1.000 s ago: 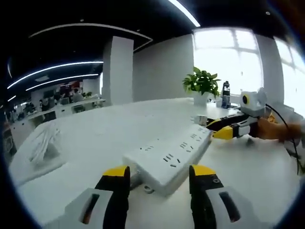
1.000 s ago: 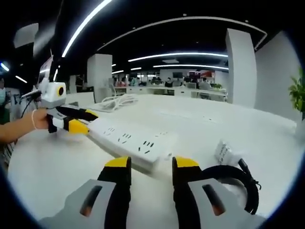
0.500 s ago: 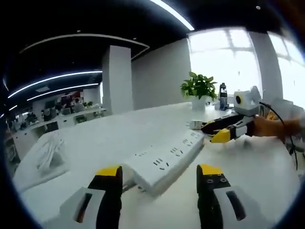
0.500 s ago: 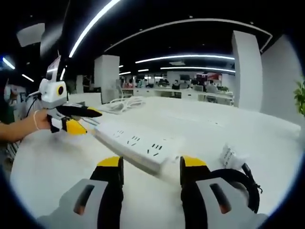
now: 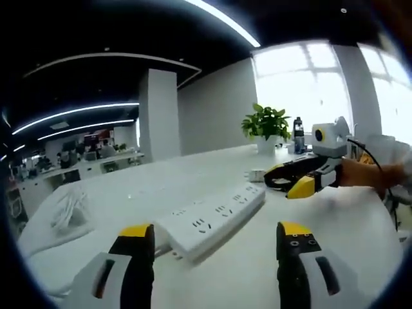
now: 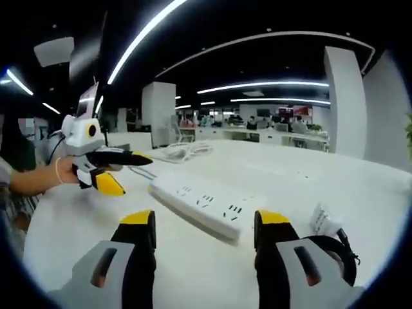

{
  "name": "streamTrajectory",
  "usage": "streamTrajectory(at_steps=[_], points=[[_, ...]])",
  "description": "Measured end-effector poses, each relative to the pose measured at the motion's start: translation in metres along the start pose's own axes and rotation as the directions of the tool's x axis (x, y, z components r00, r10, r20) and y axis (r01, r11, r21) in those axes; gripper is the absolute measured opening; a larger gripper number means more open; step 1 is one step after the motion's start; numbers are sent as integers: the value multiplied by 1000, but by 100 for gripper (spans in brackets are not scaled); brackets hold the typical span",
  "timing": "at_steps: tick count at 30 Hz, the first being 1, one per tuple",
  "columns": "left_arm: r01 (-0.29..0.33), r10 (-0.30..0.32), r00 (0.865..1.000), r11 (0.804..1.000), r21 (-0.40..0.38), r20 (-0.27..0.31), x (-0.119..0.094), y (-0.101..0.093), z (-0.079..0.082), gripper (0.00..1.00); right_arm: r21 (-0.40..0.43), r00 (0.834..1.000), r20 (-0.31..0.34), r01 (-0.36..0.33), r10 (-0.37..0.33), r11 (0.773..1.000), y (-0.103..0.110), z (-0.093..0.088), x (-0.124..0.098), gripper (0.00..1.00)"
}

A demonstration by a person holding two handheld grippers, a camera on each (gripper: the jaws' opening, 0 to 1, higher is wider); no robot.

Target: Straighten the power strip on the desk, plug the charger into it

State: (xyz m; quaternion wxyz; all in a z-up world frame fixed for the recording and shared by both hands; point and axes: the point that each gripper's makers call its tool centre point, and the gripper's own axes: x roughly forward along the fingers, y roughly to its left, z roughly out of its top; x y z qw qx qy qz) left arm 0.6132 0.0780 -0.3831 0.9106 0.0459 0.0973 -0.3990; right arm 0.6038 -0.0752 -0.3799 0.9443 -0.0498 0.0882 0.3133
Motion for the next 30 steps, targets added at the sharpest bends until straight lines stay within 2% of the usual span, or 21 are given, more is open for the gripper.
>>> streamTrajectory(at_steps=[11,20,24,30], points=[[-4,3,1000,1000,16,24,-10,-13,1,86,-4,999,-1,-40,40,999,14,0,-9,76],[-1,1,1000,1000,29,25,-19,-22,-1,92,-11,998,19,-64,64,998,27,3,-19,80],[6,-6,999,1000,23,33,-22,-25,0,99,-23,997,13,-78,79,997,33,2,-22,89],[-1,0,999,1000,21,45,-28,-26,0,99,-44,996,11,-91,91,995,38,2,-31,94]])
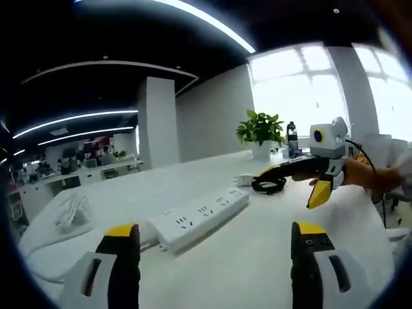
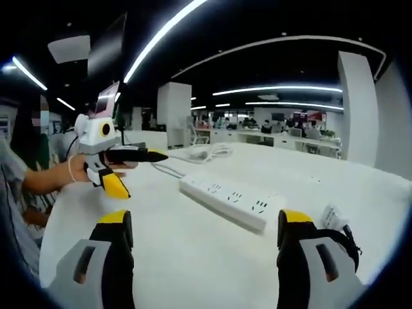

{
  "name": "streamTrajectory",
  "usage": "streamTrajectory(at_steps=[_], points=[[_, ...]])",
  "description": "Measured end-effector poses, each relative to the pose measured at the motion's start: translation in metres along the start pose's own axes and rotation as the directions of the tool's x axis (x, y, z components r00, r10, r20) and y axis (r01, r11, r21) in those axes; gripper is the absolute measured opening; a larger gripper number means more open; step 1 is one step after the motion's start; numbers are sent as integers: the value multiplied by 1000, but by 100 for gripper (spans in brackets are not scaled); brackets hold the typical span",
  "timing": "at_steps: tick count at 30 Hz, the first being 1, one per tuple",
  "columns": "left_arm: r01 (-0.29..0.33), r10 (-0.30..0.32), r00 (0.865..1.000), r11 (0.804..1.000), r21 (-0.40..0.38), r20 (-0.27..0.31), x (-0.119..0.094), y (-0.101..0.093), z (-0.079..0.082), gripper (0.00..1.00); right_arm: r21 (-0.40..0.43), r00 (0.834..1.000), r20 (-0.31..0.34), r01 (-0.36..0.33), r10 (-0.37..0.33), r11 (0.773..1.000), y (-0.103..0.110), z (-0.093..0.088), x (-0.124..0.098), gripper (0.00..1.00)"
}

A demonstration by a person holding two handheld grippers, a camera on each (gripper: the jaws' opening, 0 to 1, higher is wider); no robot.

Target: Straighten the power strip on the desk, plug the charger into it

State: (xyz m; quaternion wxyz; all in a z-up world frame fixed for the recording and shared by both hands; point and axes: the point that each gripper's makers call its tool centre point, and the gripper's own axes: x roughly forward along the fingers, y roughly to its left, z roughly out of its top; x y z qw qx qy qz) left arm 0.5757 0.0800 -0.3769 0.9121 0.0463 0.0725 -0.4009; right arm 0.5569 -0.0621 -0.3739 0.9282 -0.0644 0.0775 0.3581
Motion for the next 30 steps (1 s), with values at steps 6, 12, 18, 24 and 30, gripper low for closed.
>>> streamTrajectory(at_steps=[6,12,18,24,30], points=[[-11,11,1000,1000,19,14,-8,-3,1,99,9,1000,9,-7,7,1000,5,0,-9,100],[-15,15,1000,1000,16,25,-18,-6,0,99,-19,1000,22,7,-7,1000,6,4,-18,100],[-27,28,999,1000,-5,31,-24,-6,-1,98,-31,999,31,22,-21,999,0,7,-25,100],[-20,20,999,1000,-9,30,-27,-9,-3,98,-13,997,42,59,-58,998,-21,7,-31,100],[-25,25,999,1000,-10,32,-28,-7,-2,97,-14,996,13,94,-93,996,-42,-1,-36,100]])
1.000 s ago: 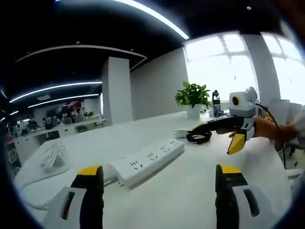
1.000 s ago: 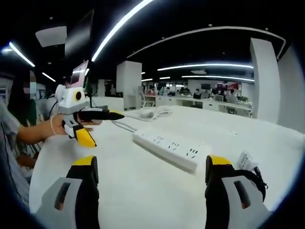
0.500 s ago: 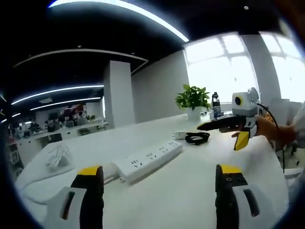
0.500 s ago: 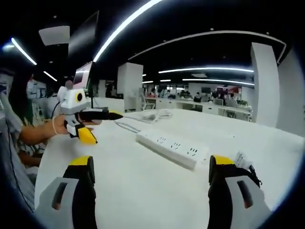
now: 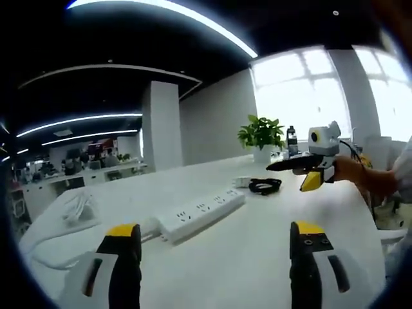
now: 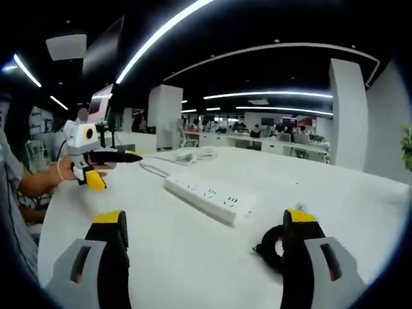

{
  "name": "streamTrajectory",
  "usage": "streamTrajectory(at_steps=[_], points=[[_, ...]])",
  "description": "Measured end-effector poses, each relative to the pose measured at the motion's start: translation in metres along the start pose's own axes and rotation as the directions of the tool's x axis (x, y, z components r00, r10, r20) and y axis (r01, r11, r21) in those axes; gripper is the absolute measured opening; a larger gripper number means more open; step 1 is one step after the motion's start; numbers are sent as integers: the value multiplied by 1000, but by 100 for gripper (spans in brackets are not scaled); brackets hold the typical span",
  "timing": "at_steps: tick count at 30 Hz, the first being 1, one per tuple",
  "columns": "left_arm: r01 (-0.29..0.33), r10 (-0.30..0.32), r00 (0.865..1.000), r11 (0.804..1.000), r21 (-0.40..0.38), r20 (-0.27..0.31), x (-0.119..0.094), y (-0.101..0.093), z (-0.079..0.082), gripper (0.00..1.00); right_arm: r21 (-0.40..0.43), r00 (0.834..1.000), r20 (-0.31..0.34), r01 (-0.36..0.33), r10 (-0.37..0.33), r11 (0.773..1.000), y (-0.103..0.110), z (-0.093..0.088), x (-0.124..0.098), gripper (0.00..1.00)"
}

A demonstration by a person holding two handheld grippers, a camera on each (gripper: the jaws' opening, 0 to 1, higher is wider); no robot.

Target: Straighten the power strip on the desk, plug the charger into it

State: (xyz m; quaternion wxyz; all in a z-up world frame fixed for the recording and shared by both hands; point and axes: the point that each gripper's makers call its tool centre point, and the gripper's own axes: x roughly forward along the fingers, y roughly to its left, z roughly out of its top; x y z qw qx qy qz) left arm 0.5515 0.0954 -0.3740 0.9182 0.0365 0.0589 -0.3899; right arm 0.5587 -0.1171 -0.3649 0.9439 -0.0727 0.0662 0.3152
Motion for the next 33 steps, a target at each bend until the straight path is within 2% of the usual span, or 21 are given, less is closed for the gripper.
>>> streamTrajectory(at_steps=[10,22,33], points=[[-3,3,1000,1000,-7,-1,0,1,-2,97,25,999,-20,48,-47,999,-28,-6,-4,100],[-6,6,1000,1000,-6,-1,-2,1,-5,97,43,996,-29,88,-87,995,-49,-12,-5,99],[-6,6,1000,1000,-17,20,-3,0,0,97,45,991,-44,127,-125,991,-68,-16,-8,97]])
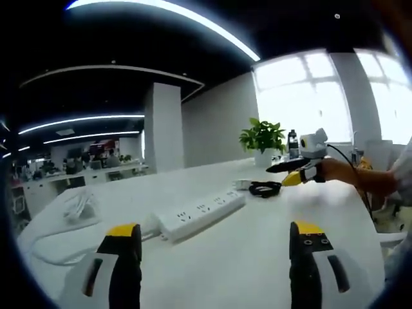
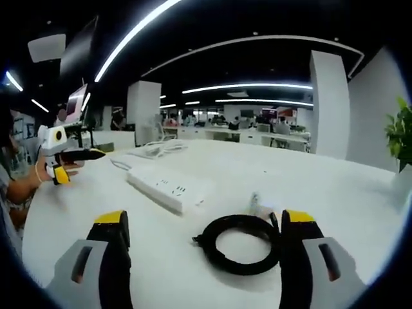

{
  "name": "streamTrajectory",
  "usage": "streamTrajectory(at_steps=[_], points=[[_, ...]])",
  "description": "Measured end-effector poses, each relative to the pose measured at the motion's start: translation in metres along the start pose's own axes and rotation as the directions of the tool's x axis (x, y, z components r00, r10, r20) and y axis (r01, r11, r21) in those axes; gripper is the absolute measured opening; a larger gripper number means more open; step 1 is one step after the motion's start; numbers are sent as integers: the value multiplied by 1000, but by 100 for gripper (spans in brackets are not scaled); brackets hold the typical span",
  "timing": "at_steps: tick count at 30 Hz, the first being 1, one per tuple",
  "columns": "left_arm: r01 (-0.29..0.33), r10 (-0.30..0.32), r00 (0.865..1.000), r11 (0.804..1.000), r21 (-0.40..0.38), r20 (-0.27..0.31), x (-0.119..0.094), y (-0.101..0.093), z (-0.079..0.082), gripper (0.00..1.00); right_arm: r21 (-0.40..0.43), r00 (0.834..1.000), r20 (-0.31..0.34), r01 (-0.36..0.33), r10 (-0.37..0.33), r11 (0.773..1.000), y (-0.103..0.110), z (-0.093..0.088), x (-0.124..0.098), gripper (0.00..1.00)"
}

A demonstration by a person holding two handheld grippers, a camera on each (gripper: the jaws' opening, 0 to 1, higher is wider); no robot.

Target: Straighten the power strip on the desk, plug the charger into it

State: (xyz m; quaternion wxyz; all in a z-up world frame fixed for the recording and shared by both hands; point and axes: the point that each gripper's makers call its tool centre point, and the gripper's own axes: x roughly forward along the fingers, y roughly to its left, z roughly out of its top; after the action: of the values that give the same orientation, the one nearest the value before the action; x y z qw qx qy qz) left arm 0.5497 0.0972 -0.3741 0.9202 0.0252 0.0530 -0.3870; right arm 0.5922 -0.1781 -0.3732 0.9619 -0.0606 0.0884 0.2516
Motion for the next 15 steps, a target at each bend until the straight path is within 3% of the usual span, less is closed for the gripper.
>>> streamTrajectory(at_steps=[15], points=[[2,-2,1000,1000,-4,12,0,-2,4,97,-20,1000,-18,-22,22,1000,1,-1,-1,84]])
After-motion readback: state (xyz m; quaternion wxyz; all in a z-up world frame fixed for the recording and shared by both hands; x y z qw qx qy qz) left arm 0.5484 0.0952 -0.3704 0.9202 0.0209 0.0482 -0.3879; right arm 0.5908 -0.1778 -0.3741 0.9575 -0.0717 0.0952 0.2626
